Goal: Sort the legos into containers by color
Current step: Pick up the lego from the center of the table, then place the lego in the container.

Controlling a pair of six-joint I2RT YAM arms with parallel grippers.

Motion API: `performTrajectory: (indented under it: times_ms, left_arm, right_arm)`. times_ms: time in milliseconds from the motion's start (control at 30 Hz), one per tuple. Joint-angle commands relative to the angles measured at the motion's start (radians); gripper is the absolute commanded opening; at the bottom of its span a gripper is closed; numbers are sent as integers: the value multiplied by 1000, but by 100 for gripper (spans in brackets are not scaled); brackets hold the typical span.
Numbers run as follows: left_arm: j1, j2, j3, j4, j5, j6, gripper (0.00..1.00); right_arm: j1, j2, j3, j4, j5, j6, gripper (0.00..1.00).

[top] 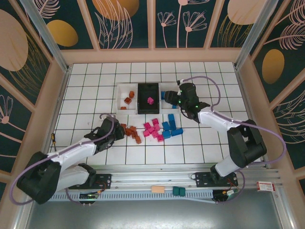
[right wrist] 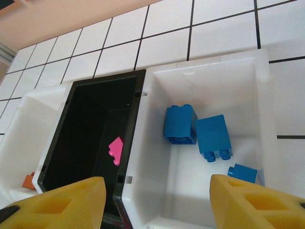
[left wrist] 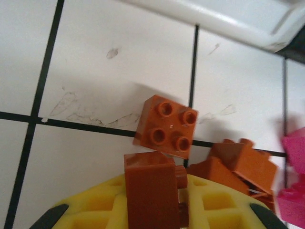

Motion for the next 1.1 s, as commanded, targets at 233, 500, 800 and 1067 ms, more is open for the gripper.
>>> performTrajectory:
  times_ms: [233,500,800,1067]
  left_arm:
    - [3,175,432,-60,-101,130,16]
    - [82,545,740,-26,-128,181,16]
    - [118,721,837,-23,-85,148,35]
    - [120,549,801,6,-34,135,79]
  right_arm:
    - [13,-114,-106,83,-85,38,60]
    - [29,-220,-208,61,-117,29,60]
    - [66,-319,-304,79,-178,22,61]
    - [194,-281,-268,-40,-102,-45,62]
